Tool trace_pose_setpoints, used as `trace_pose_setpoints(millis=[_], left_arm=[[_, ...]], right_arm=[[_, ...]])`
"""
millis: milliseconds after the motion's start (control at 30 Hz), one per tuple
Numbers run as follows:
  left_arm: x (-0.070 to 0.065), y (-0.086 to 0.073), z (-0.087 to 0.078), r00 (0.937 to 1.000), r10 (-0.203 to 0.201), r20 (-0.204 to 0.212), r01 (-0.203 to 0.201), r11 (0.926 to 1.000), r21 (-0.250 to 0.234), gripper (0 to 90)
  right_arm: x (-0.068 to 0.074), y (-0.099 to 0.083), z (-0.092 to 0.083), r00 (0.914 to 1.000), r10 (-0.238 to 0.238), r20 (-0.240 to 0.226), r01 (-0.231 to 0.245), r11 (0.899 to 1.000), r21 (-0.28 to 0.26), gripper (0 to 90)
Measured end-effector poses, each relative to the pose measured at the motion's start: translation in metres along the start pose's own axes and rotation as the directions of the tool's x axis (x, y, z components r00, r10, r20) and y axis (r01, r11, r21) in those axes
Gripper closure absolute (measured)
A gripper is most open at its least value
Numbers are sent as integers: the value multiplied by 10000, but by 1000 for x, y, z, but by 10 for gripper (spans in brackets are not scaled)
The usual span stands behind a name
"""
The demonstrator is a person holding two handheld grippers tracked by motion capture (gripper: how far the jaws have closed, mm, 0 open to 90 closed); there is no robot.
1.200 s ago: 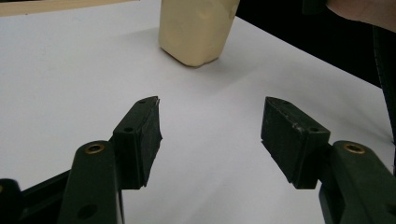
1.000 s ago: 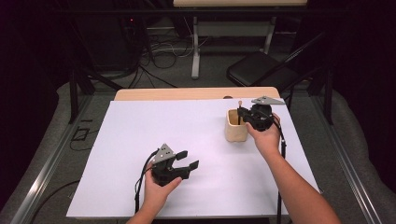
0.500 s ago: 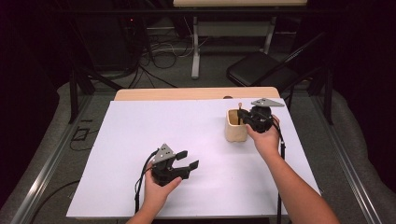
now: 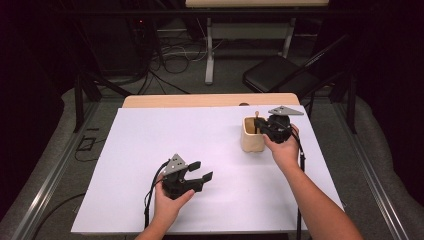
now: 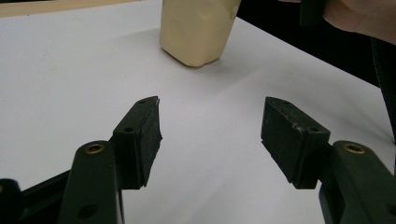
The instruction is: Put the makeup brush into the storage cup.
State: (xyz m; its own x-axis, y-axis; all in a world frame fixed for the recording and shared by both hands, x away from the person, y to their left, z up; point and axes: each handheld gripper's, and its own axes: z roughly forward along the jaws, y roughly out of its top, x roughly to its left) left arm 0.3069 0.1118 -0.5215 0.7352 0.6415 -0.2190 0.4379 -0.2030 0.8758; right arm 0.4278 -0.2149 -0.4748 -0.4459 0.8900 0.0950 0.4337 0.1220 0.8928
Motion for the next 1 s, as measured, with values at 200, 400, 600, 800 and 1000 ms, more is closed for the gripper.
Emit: trace_pose_setpoints(millis=[200, 400, 600, 800, 1000], left_arm=[[0, 0, 0, 10000, 1, -5, -1, 10000, -15, 377], [0, 0, 0, 10000, -39, 2, 39, 10000, -20, 377], [0, 0, 0, 10000, 1, -8, -1, 10000, -13, 377], [0, 0, 0, 10000, 4, 2, -4, 10000, -1, 377], [0, 0, 0, 10000, 4, 0, -4, 10000, -7, 377]], right_arm=[[0, -1, 0, 10000, -15, 5, 15, 10000, 39, 837], [0, -1, 0, 10000, 10, 19, -11, 10000, 37, 837], [0, -2, 1, 10000, 33, 13, -33, 10000, 22, 837], [0, -2, 0, 10000, 39, 11, -39, 10000, 80, 822], [1, -2, 1, 10000, 25, -43, -26, 10000, -60, 677]])
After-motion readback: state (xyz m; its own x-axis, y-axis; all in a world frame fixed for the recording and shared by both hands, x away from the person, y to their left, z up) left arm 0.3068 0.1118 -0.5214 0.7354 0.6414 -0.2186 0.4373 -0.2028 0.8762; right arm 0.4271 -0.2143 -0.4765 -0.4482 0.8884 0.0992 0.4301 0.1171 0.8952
